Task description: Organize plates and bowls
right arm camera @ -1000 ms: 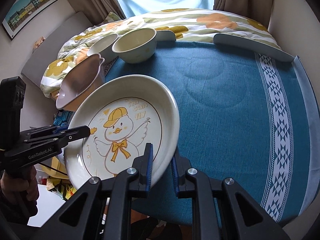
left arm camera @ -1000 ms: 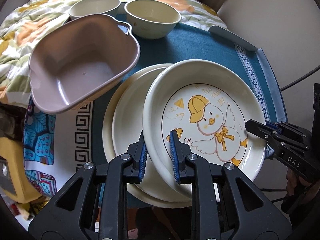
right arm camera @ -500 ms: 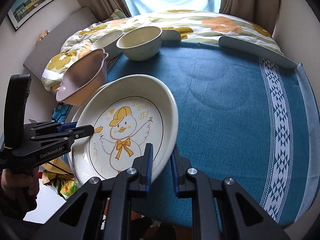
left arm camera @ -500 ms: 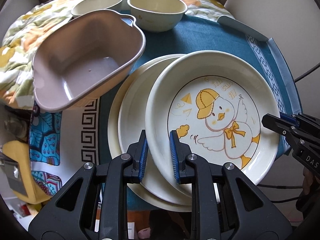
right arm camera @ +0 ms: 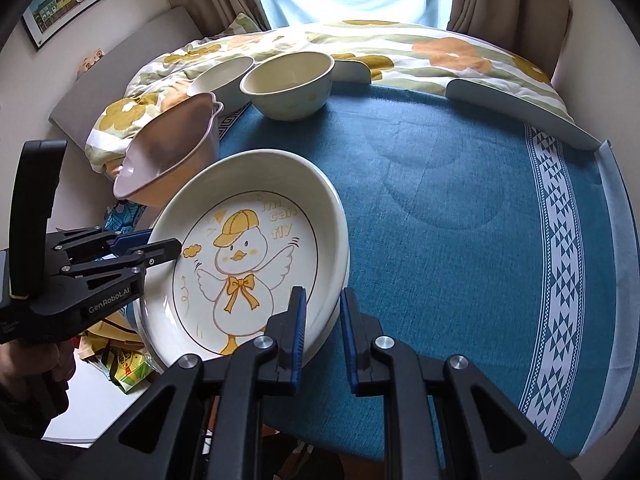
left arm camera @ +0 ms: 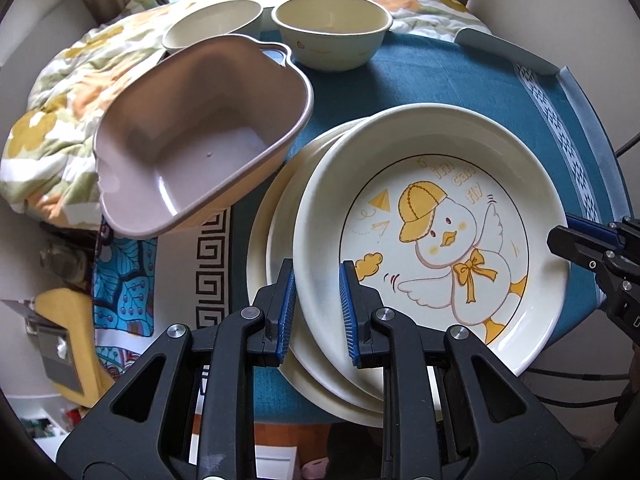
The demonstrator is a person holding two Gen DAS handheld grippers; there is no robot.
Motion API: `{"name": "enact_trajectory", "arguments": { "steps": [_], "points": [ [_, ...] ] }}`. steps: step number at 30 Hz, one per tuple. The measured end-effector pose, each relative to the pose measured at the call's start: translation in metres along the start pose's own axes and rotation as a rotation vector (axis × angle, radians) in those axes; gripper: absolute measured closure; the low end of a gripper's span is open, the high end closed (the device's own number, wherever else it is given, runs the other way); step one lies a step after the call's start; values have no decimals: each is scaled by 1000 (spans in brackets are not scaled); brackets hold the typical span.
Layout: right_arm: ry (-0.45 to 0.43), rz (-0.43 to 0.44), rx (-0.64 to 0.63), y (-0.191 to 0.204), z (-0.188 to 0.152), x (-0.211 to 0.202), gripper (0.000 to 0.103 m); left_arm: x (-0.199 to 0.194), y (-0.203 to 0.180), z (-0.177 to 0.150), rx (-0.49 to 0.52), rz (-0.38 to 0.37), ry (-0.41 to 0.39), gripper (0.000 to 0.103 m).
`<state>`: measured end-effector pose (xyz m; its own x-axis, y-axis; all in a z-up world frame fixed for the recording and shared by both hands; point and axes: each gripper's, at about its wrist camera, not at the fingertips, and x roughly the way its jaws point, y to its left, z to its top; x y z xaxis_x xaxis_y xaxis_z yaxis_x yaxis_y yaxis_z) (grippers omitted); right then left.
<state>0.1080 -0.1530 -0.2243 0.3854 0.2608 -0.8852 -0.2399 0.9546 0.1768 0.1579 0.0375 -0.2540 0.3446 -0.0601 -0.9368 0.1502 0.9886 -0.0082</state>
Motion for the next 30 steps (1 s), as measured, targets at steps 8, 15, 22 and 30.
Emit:
{"name": "enact_trajectory", "arguments": {
  "steps": [8,15,22,30],
  "points": [
    [4,-3,1,0,2,2,87,-1,-1,0,0,7,12,85],
    [9,-5,1,0,3,6,87,-3,-3,0,0,19,19,85],
    [25,-6,-1,1,3,10,87,-6,-2,-1,-7,23,26,85],
    [37,-7,0,2,4,14,87,-11,-1,-1,-20,28,32,85]
  ]
}}
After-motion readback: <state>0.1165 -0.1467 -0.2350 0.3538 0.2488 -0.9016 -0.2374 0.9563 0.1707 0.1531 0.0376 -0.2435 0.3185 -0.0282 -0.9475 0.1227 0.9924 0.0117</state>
